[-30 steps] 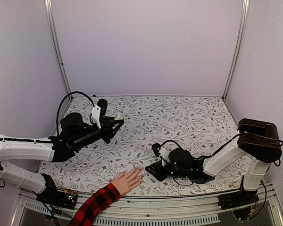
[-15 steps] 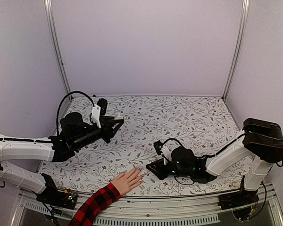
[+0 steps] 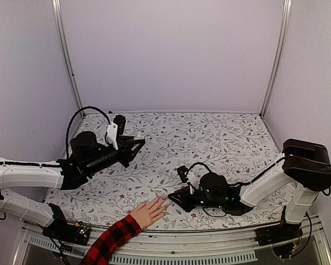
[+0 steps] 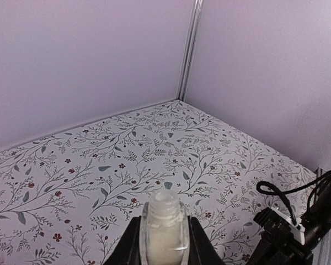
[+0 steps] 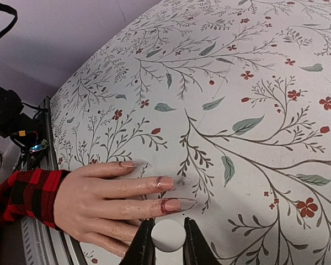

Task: Paint the nails
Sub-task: Paint the nail polish on the nail.

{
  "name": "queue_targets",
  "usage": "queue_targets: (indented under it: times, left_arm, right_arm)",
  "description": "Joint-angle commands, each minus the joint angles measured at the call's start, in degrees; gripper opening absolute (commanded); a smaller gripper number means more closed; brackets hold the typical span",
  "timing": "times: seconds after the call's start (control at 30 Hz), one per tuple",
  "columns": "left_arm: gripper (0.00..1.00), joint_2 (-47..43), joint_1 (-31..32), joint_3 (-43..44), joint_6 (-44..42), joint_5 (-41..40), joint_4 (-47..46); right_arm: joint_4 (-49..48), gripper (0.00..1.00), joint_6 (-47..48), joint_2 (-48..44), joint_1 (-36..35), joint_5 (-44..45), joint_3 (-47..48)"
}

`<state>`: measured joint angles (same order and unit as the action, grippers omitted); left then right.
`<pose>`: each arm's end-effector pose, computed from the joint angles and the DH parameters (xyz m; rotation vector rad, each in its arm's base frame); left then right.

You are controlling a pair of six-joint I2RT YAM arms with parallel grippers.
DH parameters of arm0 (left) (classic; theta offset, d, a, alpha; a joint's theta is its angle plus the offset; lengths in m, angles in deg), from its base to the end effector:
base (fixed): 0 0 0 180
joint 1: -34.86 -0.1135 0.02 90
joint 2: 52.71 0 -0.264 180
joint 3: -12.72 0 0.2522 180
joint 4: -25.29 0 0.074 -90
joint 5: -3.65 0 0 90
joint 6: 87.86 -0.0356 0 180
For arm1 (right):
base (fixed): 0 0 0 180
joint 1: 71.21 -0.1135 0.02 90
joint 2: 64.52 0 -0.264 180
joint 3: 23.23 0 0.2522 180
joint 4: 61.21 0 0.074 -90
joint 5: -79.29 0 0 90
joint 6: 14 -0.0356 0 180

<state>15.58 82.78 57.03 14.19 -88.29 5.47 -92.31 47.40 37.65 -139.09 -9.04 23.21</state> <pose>0.1765 -0.1937 0.2483 0.4981 1.6259 -0.7652 0.1204 0.2935 0.1175 -0.7071 2.0415 1.0130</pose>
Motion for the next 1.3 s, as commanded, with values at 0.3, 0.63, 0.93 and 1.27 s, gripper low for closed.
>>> queue_targets:
  times: [0.3,0.63,0.93,1.27]
  left_arm:
    - [0.0,0.0,-0.4,1.0,-0.5,0.3,-1.7]
    - [0.0,-0.3,-0.4,0.8,-0.5,0.1,-1.7]
    - [0.0,-0.2,-0.4,0.8,-0.5,0.1,-1.7]
    - [0.0,0.0,-0.4,1.0,-0.5,0.3,-1.7]
  right_arm:
    - [-1.3,0.0,0.8,3.3,-0.5,-3.0,2.3]
    - [-1.2,0.0,0.7,4.0,-0.6,-3.0,2.2]
    - [-0.6,0.0,0.5,3.9,-0.6,-2.0,1.9]
    - [0.5,0.0,0.0,2.7,-0.6,1.8,1.2]
